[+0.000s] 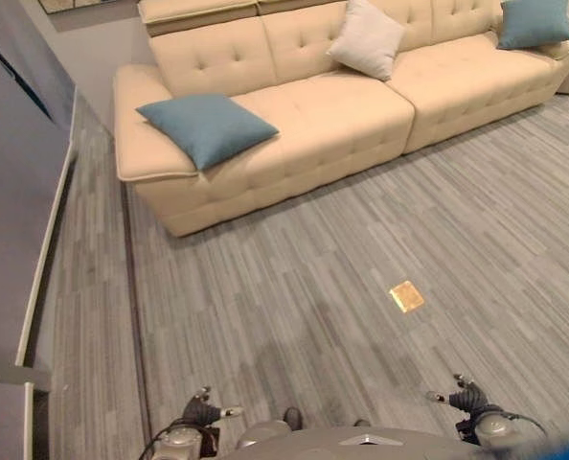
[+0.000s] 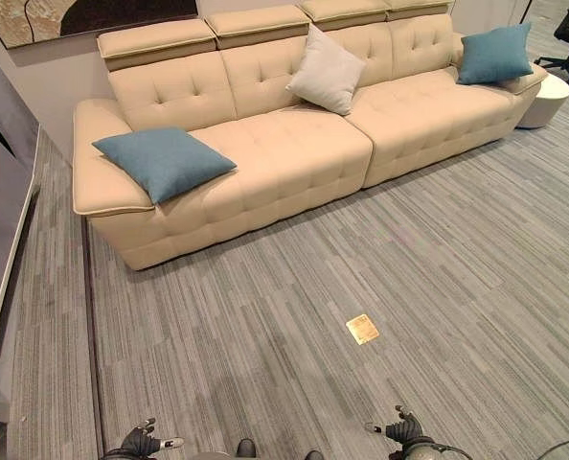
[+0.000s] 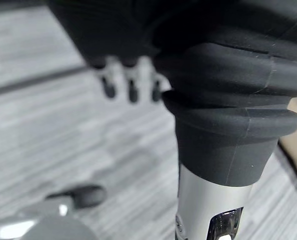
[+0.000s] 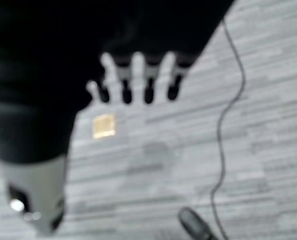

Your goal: Pick up all the scattered cushions and arrange them neatly on the sofa.

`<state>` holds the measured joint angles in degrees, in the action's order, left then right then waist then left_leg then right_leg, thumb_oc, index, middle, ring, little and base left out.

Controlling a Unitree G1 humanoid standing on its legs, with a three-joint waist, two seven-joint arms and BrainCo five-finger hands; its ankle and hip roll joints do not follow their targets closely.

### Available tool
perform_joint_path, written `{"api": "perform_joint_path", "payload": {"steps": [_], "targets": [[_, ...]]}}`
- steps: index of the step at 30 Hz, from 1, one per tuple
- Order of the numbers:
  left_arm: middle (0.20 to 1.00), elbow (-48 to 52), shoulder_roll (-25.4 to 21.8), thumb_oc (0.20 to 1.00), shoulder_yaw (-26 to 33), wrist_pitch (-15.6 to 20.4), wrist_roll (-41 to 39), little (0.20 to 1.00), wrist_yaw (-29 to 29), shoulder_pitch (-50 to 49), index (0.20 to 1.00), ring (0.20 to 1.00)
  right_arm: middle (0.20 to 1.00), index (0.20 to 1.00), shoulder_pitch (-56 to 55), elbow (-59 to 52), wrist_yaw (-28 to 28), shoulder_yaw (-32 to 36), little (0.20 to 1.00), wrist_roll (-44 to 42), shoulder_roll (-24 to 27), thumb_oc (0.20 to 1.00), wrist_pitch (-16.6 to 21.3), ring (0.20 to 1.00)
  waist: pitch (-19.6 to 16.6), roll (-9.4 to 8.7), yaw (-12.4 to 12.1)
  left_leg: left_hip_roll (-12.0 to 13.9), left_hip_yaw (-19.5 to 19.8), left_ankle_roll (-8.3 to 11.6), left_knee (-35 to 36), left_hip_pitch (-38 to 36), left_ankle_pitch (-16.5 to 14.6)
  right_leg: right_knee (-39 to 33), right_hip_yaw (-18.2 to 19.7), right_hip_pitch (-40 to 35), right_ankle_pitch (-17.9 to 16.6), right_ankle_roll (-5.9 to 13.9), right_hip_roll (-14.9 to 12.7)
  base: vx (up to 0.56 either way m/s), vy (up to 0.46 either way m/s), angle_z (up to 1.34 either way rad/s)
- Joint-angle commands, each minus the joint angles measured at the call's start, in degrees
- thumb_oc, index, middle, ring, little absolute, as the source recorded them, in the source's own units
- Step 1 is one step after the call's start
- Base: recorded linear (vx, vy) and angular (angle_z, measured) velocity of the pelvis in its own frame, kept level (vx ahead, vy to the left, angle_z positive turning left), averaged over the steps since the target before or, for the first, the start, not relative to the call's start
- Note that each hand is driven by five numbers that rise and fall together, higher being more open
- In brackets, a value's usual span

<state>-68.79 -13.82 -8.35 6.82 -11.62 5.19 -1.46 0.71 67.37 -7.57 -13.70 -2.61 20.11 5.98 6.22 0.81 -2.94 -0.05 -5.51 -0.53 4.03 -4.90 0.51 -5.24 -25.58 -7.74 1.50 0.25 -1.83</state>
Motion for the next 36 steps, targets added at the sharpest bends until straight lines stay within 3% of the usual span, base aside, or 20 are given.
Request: {"api": "perform_joint_path", "payload": {"steps": [1,15,20,22,23,26,29,31,32,34,35,36], "targets": [[1.0,-3.0,1.5,1.0,0.0,0.9,1.3,1.0,1.1,4.3,1.0,1.0,1.0,1.0,2.7,2.1,-1.1,-0.7,1.0,0.4,-1.3,1.0,0.7,1.0,0.0,-1.8,-1.4,3.7,-1.6,5.89,1.0,-0.3,-0.6,0.2,-0.8,0.9,0.5,7.06,-3.7,0.0,0.0,0.0],[1.0,-3.2,1.3,1.0,0.0,0.9,1.4,1.0,1.8,4.6,1.0,1.0,1.0,1.0,2.4,2.2,-1.9,-0.8,1.0,1.0,-1.4,1.0,0.6,1.0,0.3,-2.06,-1.8,3.8,-1.2,5.94,0.9,-0.8,-0.6,0.2,-1.1,0.2,1.0,6.7,-3.6,0.0,-0.009,0.01],[1.0,-3.2,1.3,1.0,-1.1,0.8,2.4,1.0,2.1,5.8,1.0,1.0,1.0,1.0,3.4,1.5,-2.1,0.0,1.0,0.2,-1.1,1.0,0.6,1.0,2.3,-2.48,-2.0,4.0,-0.9,6.95,-3.9,4.4,-0.2,0.2,-3.8,1.3,0.9,6.22,-4.2,-0.07,-0.034,0.44],[1.0,-3.1,1.5,1.0,-1.4,0.8,2.4,1.0,2.3,6.3,1.0,1.0,1.0,1.0,3.6,1.1,-2.3,0.0,1.0,0.2,-0.8,1.0,0.5,1.0,3.1,-2.95,-1.9,3.5,-1.8,6.73,-7.6,7.5,-0.9,0.2,-5.1,2.1,0.6,6.25,-4.9,-0.04,0.016,0.51],[1.0,-2.6,1.6,1.0,-1.6,0.8,2.4,1.0,2.6,6.8,1.0,1.0,1.0,1.0,3.8,1.1,-2.5,0.2,1.0,0.1,-0.6,1.0,0.2,1.0,3.3,-2.9,-1.7,4.1,-4.5,6.85,-9.3,8.3,-2.5,0.2,-5.4,2.2,1.3,6.51,-5.1,-0.02,0.05,0.44],[1.0,-2.5,1.6,1.0,-1.5,0.7,2.5,1.0,2.5,6.8,1.0,1.0,1.0,1.0,4.0,1.3,-2.6,0.5,1.0,0.4,-0.8,1.0,-0.1,1.0,2.7,-2.64,-1.3,4.2,-7.8,5.7,-8.1,7.9,-3.0,0.2,-6.6,2.8,0.8,6.72,-5.1,0.02,0.079,0.58],[1.0,-3.3,1.2,1.0,-1.0,0.4,2.8,1.0,2.4,6.1,1.0,1.0,1.0,1.0,3.8,1.8,-2.7,0.3,1.0,0.7,-1.6,1.0,-0.2,1.0,2.0,-3.32,-1.7,3.1,-6.5,4.87,-6.8,7.0,-3.4,0.3,-6.6,2.0,0.9,6.92,-5.1,0.12,0.169,0.01],[1.0,-3.6,0.1,1.0,0.2,0.2,2.6,1.0,2.0,5.6,1.0,1.0,1.0,1.0,4.1,1.9,-2.3,-0.2,1.0,1.1,-2.4,1.0,-0.7,1.0,1.8,-3.96,-2.7,1.4,-5.6,2.82,-5.4,5.6,-4.6,6.9,-5.6,3.4,2.3,7.37,-6.6,0.15,0.25,0.09],[1.0,-3.6,0.1,1.0,0.2,0.2,2.6,1.0,2.0,5.6,1.0,1.0,1.0,1.0,4.2,1.9,-2.3,-0.2,1.0,1.1,-2.4,1.0,-0.7,1.0,1.8,-4.01,-2.7,1.4,-5.7,2.78,-5.3,5.6,-4.5,7.2,-5.6,3.5,2.4,7.42,-6.7,0.14,0.273,0.15],[1.0,-3.8,-1.8,1.0,1.4,-0.1,2.5,1.0,2.0,5.2,1.0,1.0,1.0,1.0,5.1,0.7,-1.9,-0.9,1.0,1.1,-3.2,1.0,-1.1,1.0,3.3,-3.67,-2.9,0.7,-5.2,0.61,-4.2,3.8,-5.2,22.3,-3.4,9.6,1.9,10.01,-10.6,0.11,0.325,0.02],[1.0,-3.6,-2.3,1.0,1.5,0.1,2.3,1.0,2.2,5.5,1.0,1.0,1.0,1.0,5.8,0.1,-1.9,-1.0,1.0,1.0,-3.4,1.0,-0.9,1.0,4.0,-2.93,-2.5,0.8,-5.0,-0.27,-3.8,3.9,-4.3,28.2,-1.5,13.6,0.4,10.16,-10.7,0.05,0.235,-0.14],[1.0,-3.6,-2.3,1.0,1.5,0.1,2.3,1.0,2.2,5.5,1.0,1.0,1.0,1.0,5.8,0.1,-1.9,-1.0,1.0,1.0,-3.4,1.0,-0.9,1.0,4.0,-2.95,-2.5,0.8,-5.1,-0.28,-3.8,3.9,-4.3,28.3,-1.5,13.7,0.5,10.16,-10.7,0.16,0.144,-0.02]]}}
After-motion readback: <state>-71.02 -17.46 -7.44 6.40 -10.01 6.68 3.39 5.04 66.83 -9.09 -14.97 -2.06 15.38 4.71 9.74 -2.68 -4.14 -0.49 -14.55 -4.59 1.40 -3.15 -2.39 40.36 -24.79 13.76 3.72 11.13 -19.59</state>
